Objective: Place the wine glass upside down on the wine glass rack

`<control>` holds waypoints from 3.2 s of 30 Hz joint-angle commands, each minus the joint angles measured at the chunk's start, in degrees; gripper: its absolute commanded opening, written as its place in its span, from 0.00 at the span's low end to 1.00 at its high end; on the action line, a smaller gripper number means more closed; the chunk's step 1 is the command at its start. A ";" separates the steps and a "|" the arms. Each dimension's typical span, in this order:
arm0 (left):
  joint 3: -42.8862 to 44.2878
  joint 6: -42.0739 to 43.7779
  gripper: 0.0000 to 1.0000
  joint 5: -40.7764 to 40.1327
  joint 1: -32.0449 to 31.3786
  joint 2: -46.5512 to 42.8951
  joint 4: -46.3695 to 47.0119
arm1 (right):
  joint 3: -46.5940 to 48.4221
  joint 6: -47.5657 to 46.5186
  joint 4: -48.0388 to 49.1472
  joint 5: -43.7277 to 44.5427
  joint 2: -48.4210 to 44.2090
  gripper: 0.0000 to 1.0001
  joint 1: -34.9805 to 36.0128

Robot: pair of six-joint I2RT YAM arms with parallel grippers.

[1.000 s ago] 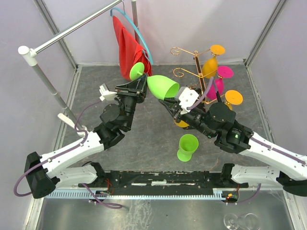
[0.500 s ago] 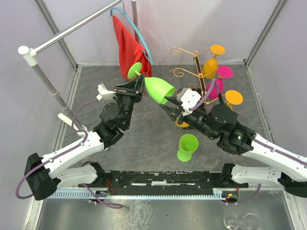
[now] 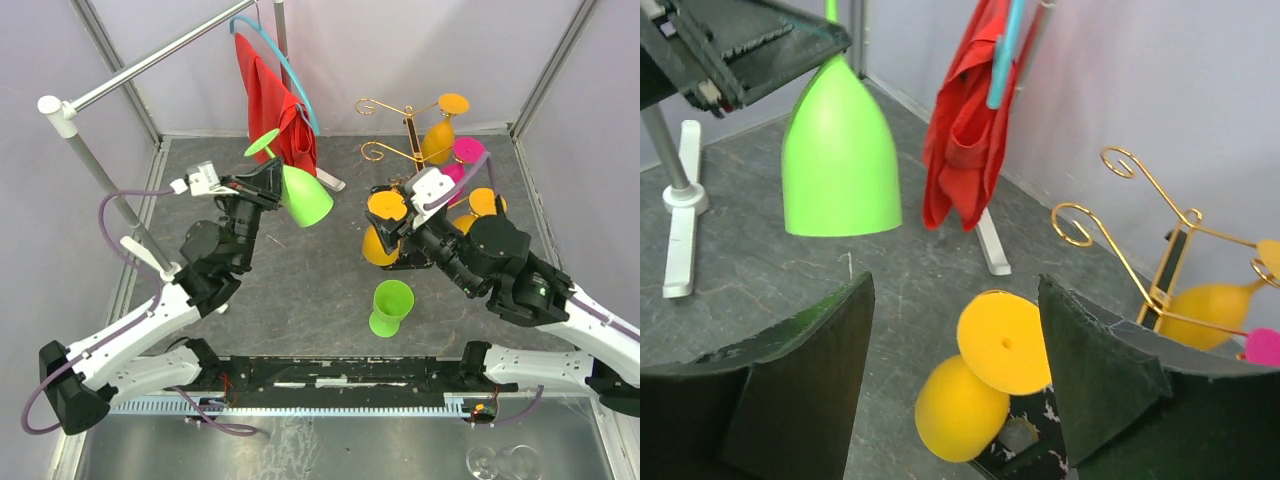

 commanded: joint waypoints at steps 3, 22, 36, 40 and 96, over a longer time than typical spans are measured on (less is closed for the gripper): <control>-0.50 28.21 0.03 10.42 0.15 5.70 0.15 | 7.13 5.07 -9.23 10.69 -0.74 0.84 0.31; -5.61 40.59 0.03 37.98 5.61 25.15 28.98 | 5.03 7.28 -21.23 22.17 -10.80 0.88 0.31; 0.44 37.31 0.03 47.94 6.73 36.82 42.10 | 2.77 3.96 -19.40 23.42 -12.42 0.90 0.31; 3.33 35.94 0.03 49.11 6.75 40.31 44.12 | 2.59 2.93 -19.13 24.27 -11.92 0.91 0.31; 14.71 29.07 0.03 48.86 11.84 58.82 55.02 | 4.35 1.51 -18.40 25.88 -7.57 0.97 0.31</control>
